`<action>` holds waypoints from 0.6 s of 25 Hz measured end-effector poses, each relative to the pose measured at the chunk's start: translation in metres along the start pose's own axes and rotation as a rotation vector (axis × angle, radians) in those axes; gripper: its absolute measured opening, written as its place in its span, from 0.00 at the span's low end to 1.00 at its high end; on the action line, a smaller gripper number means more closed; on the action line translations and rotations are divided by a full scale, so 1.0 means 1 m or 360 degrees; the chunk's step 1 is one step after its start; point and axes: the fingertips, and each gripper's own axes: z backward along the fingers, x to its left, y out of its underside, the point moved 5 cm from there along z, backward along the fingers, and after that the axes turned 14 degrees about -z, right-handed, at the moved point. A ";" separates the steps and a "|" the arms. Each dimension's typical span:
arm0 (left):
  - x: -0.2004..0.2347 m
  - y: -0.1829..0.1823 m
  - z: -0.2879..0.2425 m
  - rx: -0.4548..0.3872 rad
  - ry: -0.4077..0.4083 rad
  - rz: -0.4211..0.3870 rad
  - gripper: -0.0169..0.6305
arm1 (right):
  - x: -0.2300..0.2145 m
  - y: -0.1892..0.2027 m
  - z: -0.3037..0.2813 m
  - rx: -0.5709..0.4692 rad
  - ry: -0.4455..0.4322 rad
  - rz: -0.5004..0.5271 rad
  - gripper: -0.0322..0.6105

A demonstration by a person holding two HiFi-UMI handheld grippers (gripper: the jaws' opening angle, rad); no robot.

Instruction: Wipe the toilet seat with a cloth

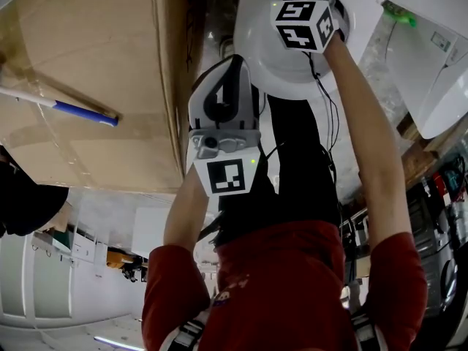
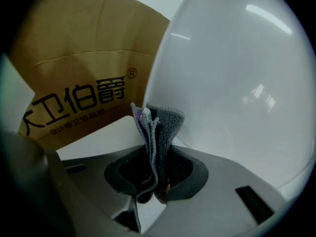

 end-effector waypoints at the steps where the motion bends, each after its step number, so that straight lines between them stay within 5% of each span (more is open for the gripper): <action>1: 0.002 0.000 0.002 -0.0011 0.0000 0.0007 0.05 | 0.008 -0.004 -0.001 -0.0007 -0.0032 0.0036 0.17; 4: 0.008 -0.002 0.010 -0.0048 -0.0005 0.0016 0.05 | 0.030 -0.014 -0.003 -0.0019 -0.0164 0.0151 0.17; 8: 0.012 -0.010 0.023 -0.0093 -0.0026 -0.0011 0.05 | 0.069 -0.006 0.009 -0.0044 -0.0374 0.0505 0.17; 15: 0.006 -0.008 0.056 -0.0069 -0.0115 -0.0016 0.05 | 0.119 0.035 0.045 -0.0079 -0.0644 0.0743 0.17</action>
